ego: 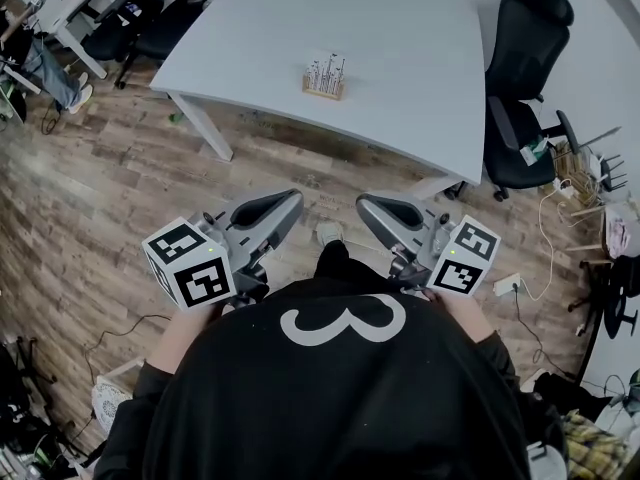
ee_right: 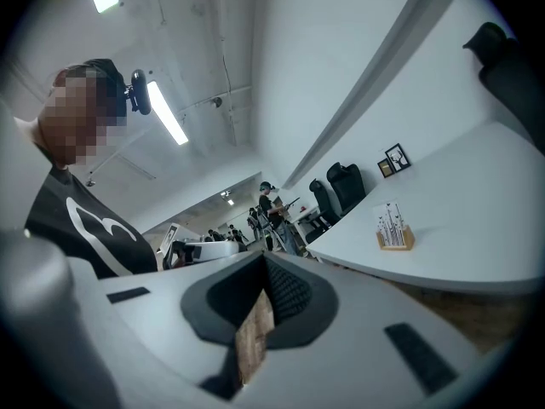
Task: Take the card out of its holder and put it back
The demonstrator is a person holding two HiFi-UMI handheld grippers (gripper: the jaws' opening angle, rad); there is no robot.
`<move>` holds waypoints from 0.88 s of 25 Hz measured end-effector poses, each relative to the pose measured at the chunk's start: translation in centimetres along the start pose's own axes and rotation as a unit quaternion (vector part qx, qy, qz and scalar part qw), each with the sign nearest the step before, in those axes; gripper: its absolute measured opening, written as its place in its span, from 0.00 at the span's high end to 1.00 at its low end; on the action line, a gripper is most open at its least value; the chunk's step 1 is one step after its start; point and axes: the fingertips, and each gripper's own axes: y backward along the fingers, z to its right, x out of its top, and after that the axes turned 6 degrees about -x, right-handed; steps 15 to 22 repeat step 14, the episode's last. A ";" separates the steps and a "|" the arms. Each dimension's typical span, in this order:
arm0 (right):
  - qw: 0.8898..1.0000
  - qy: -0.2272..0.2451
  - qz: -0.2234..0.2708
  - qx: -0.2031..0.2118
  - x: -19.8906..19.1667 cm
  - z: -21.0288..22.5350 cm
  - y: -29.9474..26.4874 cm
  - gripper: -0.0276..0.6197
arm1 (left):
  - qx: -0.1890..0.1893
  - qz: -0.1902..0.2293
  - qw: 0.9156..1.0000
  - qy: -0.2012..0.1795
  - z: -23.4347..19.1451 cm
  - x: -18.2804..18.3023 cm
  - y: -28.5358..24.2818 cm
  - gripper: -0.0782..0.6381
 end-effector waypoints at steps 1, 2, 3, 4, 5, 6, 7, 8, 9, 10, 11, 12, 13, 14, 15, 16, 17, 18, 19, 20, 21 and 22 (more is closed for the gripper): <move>1.000 -0.001 0.002 -0.001 -0.1 -0.2 0.2 0.94 | -0.001 -0.001 1.000 0.000 0.1 -0.2 0.1 0.87; 1.000 -0.002 0.004 -0.003 -0.2 -0.4 0.4 0.94 | -0.002 -0.002 1.000 0.000 0.3 -0.4 0.1 0.87; 1.000 -0.003 0.006 -0.004 -0.4 -0.5 0.5 0.94 | -0.002 -0.003 1.000 0.001 0.4 -0.5 0.2 0.87; 1.000 -0.004 0.006 -0.005 -0.6 -0.7 0.7 0.94 | -0.003 -0.004 1.000 0.002 0.6 -0.6 0.2 0.87; 1.000 -0.005 0.007 -0.006 -0.7 -0.8 0.9 0.94 | -0.004 -0.004 1.000 0.002 0.7 -0.7 0.3 0.87; 1.000 -0.004 0.007 -0.007 -0.8 -0.9 1.0 0.94 | -0.004 -0.004 1.000 0.001 0.9 -0.7 0.3 0.87; 1.000 -0.005 0.008 -0.008 -0.8 -1.0 1.1 0.94 | -0.005 -0.005 1.000 0.001 1.0 -0.8 0.3 0.87; 1.000 -0.005 0.011 -0.008 -0.9 -1.1 1.2 0.94 | -0.006 -0.005 1.000 0.001 1.0 -0.9 0.3 0.87; 1.000 -0.006 0.014 -0.007 -1.0 -1.2 1.3 0.94 | -0.006 -0.005 1.000 0.002 1.1 -1.1 0.4 0.87; 1.000 -0.008 0.018 -0.006 -1.0 -1.4 1.3 0.94 | -0.006 -0.006 1.000 0.003 1.1 -1.2 0.6 0.87; 1.000 -0.010 0.021 -0.004 -1.1 -1.5 1.3 0.94 | -0.006 -0.006 1.000 0.004 1.0 -1.4 0.7 0.87; 1.000 -0.013 0.024 -0.003 -1.1 -1.5 1.3 0.94 | -0.005 -0.007 1.000 0.005 1.0 -1.5 0.9 0.87; 1.000 -0.015 0.025 -0.003 -1.3 -1.6 1.3 0.94 | -0.004 -0.007 1.000 0.006 0.9 -1.7 1.0 0.87; 1.000 -0.016 0.026 -0.002 -1.4 -1.6 1.3 0.94 | -0.004 -0.007 1.000 0.007 0.9 -1.8 1.1 0.87; 1.000 -0.016 0.026 -0.002 -1.4 -1.6 1.3 0.94 | -0.004 -0.007 1.000 0.007 0.9 -1.8 1.1 0.87; 1.000 -0.016 0.026 -0.002 -1.4 -1.6 1.3 0.94 | -0.004 -0.007 1.000 0.007 0.9 -1.8 1.1 0.87; 1.000 -0.016 0.026 -0.002 -1.4 -1.6 1.3 0.94 | -0.004 -0.007 1.000 0.007 0.9 -1.8 1.1 0.87; 1.000 -0.016 0.026 -0.002 -1.4 -1.6 1.3 0.94 | -0.004 -0.007 1.000 0.007 0.9 -1.8 1.1 0.87; 1.000 -0.016 0.026 -0.002 -1.4 -1.6 1.3 0.94 | -0.004 -0.007 1.000 0.007 0.9 -1.8 1.1 0.87; 1.000 -0.016 0.026 -0.002 -1.4 -1.6 1.3 0.94 | -0.004 -0.007 1.000 0.007 0.9 -1.8 1.1 0.87; 1.000 -0.016 0.026 -0.002 -1.4 -1.6 1.3 0.94 | -0.004 -0.007 1.000 0.007 0.9 -1.8 1.1 0.87; 1.000 -0.016 0.026 -0.002 -1.4 -1.6 1.3 0.94 | -0.004 -0.007 1.000 0.007 0.9 -1.8 1.1 0.87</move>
